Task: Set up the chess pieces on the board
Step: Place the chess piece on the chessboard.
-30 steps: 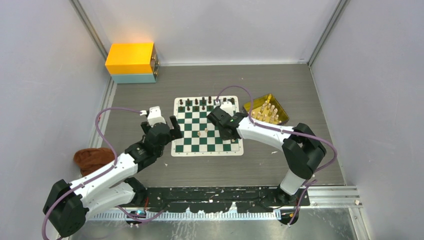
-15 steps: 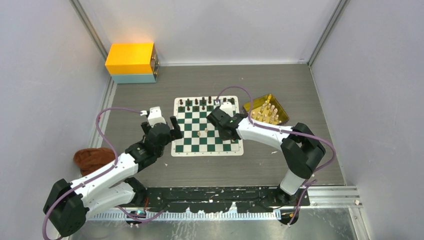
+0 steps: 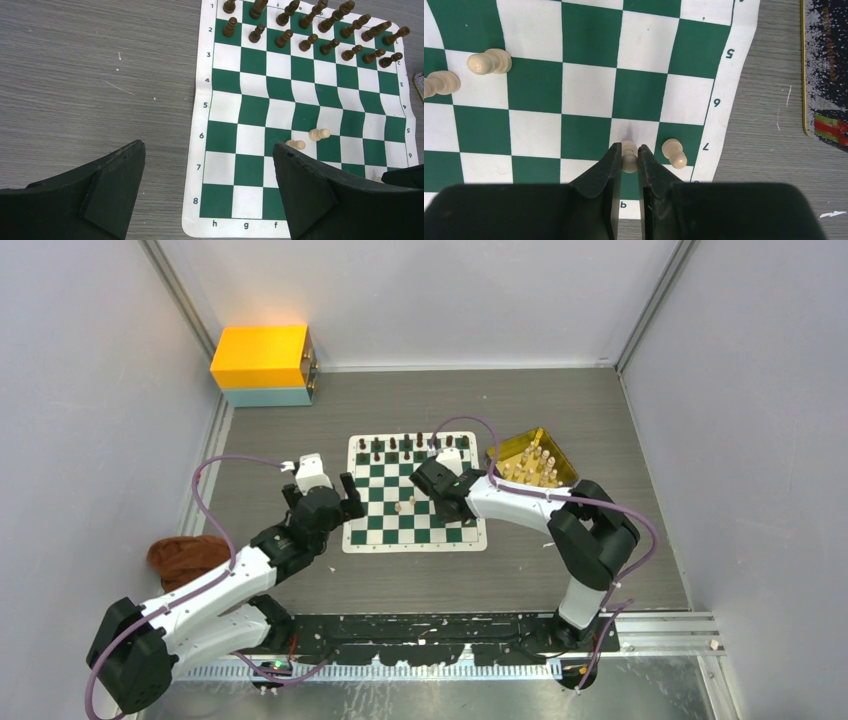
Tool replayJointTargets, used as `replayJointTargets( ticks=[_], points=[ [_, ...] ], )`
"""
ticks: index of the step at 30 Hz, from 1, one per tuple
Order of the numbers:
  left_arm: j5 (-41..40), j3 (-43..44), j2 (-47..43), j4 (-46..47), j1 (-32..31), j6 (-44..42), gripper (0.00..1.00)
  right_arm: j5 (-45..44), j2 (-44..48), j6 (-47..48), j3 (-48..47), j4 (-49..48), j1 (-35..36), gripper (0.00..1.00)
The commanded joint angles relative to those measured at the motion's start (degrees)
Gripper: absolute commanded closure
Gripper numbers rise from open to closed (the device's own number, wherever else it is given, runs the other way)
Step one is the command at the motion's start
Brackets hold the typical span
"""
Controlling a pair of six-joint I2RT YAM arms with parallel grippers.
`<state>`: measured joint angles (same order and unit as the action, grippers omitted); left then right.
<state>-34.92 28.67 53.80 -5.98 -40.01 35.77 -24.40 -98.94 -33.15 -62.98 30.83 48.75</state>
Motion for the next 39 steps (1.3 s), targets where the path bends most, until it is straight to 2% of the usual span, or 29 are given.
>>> replayJointTargets(
  ticks=[1, 19, 22, 26, 29, 39],
  points=[
    [-1.9, -0.3, 0.2, 2.9, 0.0, 0.1, 0.02, -0.5, -0.3, -0.7, -0.3, -2.2, 0.3, 1.0],
    [-1.6, -0.6, 1.3, 3.7, 0.0, 0.3, 0.02, -0.6, -0.8, -1.0, 1.3, -3.1, 0.3, 0.95],
    [-1.6, -0.6, 1.2, 3.5, 0.0, 0.3, 0.01, -0.4, -0.5, -1.0, 1.5, -3.2, 0.3, 0.89],
    [-1.7, -0.6, 1.0, 3.4, 0.0, 0.3, 0.01, -0.5, 0.1, -0.5, 1.3, -3.0, 0.3, 0.7],
    [-1.9, -0.6, 1.0, 3.1, 0.0, 0.5, 0.0, -0.6, 0.3, 0.0, 0.5, -2.4, 0.3, 0.6],
    [-2.3, -0.5, -0.2, 2.6, 0.0, 0.7, 0.0, -0.5, 0.1, 2.9, -5.8, 0.9, 0.3, 0.56]
  ],
)
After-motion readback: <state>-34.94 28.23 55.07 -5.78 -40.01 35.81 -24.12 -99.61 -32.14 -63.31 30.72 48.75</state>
